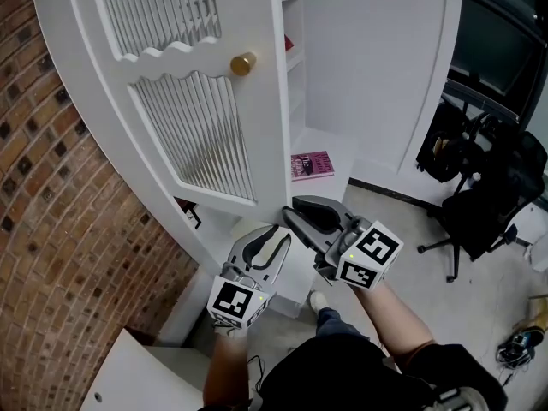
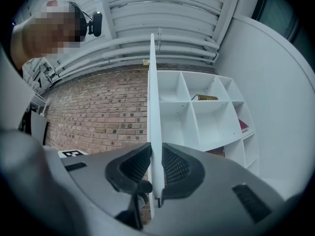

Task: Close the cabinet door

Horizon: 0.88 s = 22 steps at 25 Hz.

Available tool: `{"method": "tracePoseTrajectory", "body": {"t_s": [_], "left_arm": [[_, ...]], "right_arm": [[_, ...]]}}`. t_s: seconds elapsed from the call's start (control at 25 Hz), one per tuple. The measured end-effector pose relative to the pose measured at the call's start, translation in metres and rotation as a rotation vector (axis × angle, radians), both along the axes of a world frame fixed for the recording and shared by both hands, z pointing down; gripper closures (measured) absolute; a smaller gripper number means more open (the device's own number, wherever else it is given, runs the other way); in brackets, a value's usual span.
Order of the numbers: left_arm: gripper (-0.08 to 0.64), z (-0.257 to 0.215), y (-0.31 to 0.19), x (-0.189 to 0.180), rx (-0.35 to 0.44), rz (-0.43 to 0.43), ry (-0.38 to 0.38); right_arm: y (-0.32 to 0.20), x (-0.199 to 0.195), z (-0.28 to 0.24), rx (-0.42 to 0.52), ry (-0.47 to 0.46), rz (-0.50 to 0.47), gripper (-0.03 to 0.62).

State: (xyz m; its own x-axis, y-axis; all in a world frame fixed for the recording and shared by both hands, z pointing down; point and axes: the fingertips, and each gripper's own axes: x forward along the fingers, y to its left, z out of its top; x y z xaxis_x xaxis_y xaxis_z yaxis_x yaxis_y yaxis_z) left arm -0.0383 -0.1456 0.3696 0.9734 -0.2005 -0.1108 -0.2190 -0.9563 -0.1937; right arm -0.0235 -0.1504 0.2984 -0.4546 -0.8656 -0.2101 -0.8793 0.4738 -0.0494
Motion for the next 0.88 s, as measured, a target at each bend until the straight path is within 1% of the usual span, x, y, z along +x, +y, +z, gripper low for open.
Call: {"method": "tracePoseTrajectory", "body": {"t_s": [0.12, 0.28, 0.44, 0.56, 0.72, 0.88], "left_arm": [[0.457, -0.001, -0.006, 0.009, 0.003, 0.005, -0.012], [0.460, -0.004, -0.016, 0.023, 0.017, 0.019, -0.008], [0.460, -0.006, -0.028, 0.038, 0.013, 0.011, -0.032], [0.460, -0.005, -0.040, 0.047, 0.002, 0.022, -0.019], [0.462, -0.007, -0.054, 0.060, -0.013, 0.012, -0.025], [0.462, -0.016, -0.071, 0.068, 0.004, -0.001, 0.004]], "right_arm": [[-0.006, 0.010, -0.001, 0.004, -0.004, -0.008, 0.517], [-0.019, 0.024, -0.002, 0.008, -0.009, -0.032, 0.517], [-0.033, 0.040, -0.002, 0.016, -0.011, -0.054, 0.515], [-0.045, 0.050, -0.002, 0.018, -0.010, -0.076, 0.512], [-0.062, 0.063, -0.003, 0.014, -0.011, -0.101, 0.508], [-0.080, 0.074, -0.003, 0.024, -0.022, -0.133, 0.505]]}}
